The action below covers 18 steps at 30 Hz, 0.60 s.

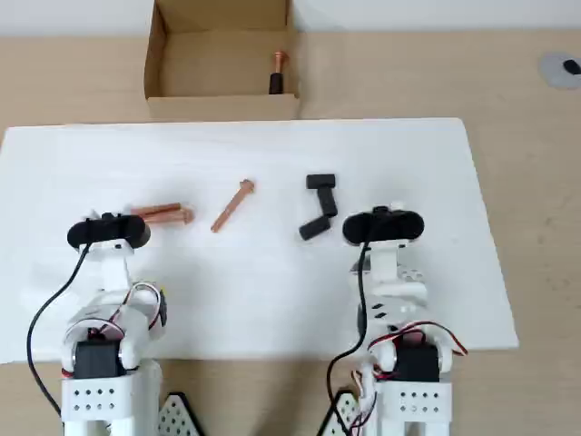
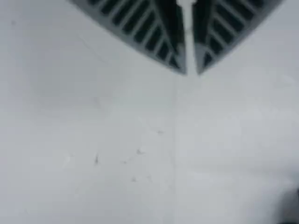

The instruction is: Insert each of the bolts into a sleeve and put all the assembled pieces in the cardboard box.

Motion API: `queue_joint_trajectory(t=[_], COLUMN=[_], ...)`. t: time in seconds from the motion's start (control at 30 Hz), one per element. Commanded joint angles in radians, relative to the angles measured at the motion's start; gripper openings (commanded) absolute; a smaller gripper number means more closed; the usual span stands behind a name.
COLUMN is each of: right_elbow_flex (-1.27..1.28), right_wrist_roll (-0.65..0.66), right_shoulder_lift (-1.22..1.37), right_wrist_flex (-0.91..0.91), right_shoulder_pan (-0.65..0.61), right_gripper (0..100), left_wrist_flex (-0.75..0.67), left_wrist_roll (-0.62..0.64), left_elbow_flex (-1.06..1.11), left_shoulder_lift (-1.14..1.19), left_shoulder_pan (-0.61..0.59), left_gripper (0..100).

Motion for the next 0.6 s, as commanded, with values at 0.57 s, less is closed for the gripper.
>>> queue_joint_trajectory(t=[0.57], right_elbow_flex=[-0.001], right_wrist_roll=[0.009], right_shoulder_lift=[-0.105], right_wrist_flex=[0.003], right_shoulder_pan=[0.004], right_gripper=[0.9], left_wrist_flex=[-0.009], left_wrist_roll=[0.006], left_elbow_flex=[-0.003], left_shoulder_lift=[-0.007], left_shoulder_pan=[0.011], left_gripper=[3])
